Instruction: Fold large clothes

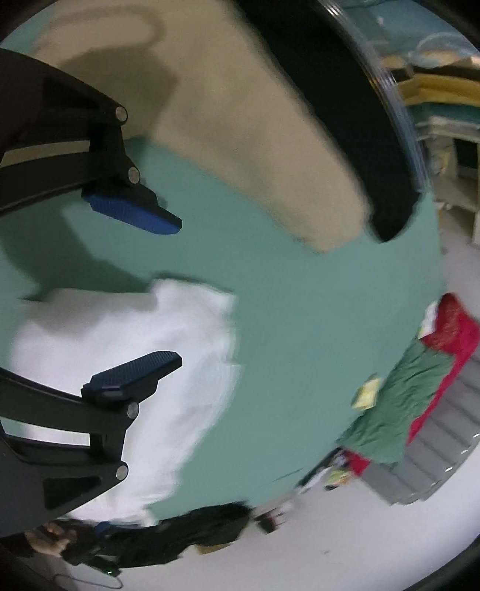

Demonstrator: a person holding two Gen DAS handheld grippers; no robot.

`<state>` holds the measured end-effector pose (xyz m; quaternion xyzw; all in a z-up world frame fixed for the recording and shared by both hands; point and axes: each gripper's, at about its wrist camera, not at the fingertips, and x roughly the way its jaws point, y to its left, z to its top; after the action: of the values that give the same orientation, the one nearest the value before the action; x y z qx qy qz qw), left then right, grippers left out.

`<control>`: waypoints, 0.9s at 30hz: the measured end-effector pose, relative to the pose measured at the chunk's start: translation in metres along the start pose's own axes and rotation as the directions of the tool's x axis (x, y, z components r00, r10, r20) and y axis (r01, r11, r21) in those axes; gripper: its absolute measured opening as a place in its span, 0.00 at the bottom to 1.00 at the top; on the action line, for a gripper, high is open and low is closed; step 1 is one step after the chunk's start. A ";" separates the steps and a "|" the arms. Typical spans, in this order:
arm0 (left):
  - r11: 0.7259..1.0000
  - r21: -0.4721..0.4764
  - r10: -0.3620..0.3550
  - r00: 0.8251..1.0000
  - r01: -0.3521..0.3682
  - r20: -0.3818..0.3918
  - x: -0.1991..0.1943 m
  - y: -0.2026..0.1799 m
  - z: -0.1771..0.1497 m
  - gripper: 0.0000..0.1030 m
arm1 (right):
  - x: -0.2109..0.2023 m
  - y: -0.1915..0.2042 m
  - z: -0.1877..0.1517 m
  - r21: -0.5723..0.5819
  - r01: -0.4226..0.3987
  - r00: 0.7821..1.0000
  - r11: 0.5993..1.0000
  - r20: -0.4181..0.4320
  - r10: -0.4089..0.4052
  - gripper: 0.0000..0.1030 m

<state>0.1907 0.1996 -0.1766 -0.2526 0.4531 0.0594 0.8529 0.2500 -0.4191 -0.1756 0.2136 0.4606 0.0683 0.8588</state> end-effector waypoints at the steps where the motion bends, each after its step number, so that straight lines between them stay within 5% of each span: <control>1: 1.000 0.011 0.003 1.000 -0.002 -0.028 0.003 -0.001 -0.009 0.67 | -0.003 -0.002 -0.011 0.014 -0.013 1.000 1.000 -0.016 0.013 0.56; 3: 0.998 0.051 0.030 0.994 -0.025 -0.101 0.013 -0.006 -0.034 0.67 | -0.004 -0.003 -0.038 0.043 -0.072 0.995 0.997 -0.064 0.074 0.56; 5: 0.982 0.164 0.109 0.992 -0.097 -0.064 0.013 -0.022 -0.052 0.67 | -0.001 0.003 -0.055 0.026 -0.117 0.989 0.993 -0.084 0.119 0.56; 7: 0.962 0.248 0.135 0.989 -0.117 -0.057 0.014 -0.035 -0.061 0.66 | -0.001 0.010 -0.062 -0.001 -0.147 0.987 0.989 -0.065 0.147 0.41; 8: 0.960 0.261 0.122 0.991 -0.102 -0.061 0.013 -0.038 -0.064 0.41 | 0.001 0.011 -0.064 -0.005 -0.156 0.985 0.988 -0.077 0.155 0.10; 9: 0.964 0.254 0.100 0.992 -0.078 -0.074 0.012 -0.040 -0.066 0.05 | 0.002 0.011 -0.066 -0.004 -0.143 0.987 0.990 -0.080 0.142 0.11; 19: 0.974 0.221 0.067 0.995 -0.050 -0.072 -0.055 -0.035 -0.095 0.05 | -0.053 0.016 -0.100 -0.045 -0.078 0.994 0.996 -0.080 0.074 0.11; 25: 0.983 0.183 0.063 0.986 -0.034 -0.153 -0.066 -0.020 -0.124 0.07 | -0.067 0.015 -0.114 -0.056 -0.017 0.994 0.998 -0.113 0.010 0.13; 27: 0.982 0.177 0.083 0.987 -0.058 -0.136 -0.072 -0.017 -0.126 0.28 | -0.069 0.012 -0.116 -0.054 0.008 0.992 0.999 -0.129 -0.015 0.21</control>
<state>0.0610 0.1331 -0.1701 -0.1651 0.5252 0.0318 0.8342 0.1171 -0.3947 -0.1740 0.1831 0.5144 0.0891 0.8330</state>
